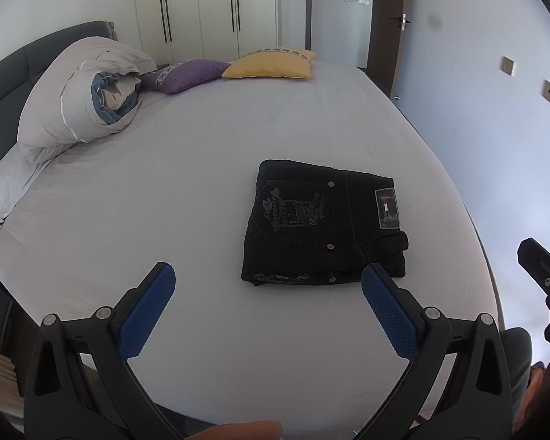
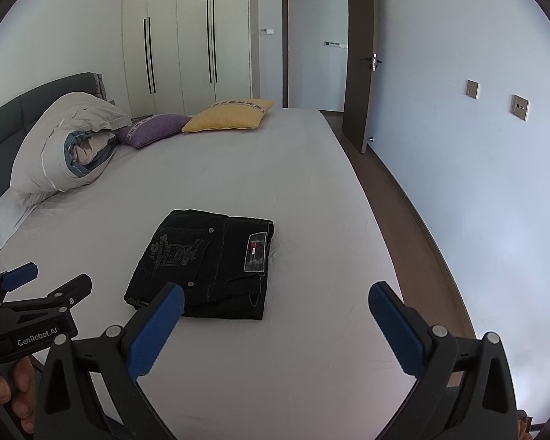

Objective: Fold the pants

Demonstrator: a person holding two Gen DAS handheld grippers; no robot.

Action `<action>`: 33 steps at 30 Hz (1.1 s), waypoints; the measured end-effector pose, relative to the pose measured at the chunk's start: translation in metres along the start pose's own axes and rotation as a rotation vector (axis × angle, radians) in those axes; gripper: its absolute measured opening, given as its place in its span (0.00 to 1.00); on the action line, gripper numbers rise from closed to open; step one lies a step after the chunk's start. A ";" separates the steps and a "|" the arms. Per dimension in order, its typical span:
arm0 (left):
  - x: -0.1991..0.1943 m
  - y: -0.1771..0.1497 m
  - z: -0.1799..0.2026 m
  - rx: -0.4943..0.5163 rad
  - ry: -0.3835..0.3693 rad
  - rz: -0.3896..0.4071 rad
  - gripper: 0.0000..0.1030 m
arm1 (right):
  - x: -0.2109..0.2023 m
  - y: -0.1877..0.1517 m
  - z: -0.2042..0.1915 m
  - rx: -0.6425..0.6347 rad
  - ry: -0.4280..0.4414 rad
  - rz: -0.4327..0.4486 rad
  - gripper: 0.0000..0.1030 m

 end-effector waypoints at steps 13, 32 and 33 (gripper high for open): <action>0.006 -0.003 0.000 0.000 -0.003 -0.013 1.00 | 0.003 -0.001 -0.006 -0.009 0.009 -0.012 1.00; 0.008 -0.007 -0.003 -0.004 -0.003 -0.021 1.00 | 0.005 -0.005 -0.012 -0.015 0.015 -0.018 1.00; 0.008 -0.007 -0.003 -0.004 -0.003 -0.022 1.00 | 0.005 -0.005 -0.012 -0.015 0.016 -0.018 1.00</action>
Point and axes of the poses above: each gripper's, at about its wrist camera, not at the fingertips, and x roughly the way its jaws point, z to its right, y to its top, the point moved 7 cm from there along x, roughly the way its jaws point
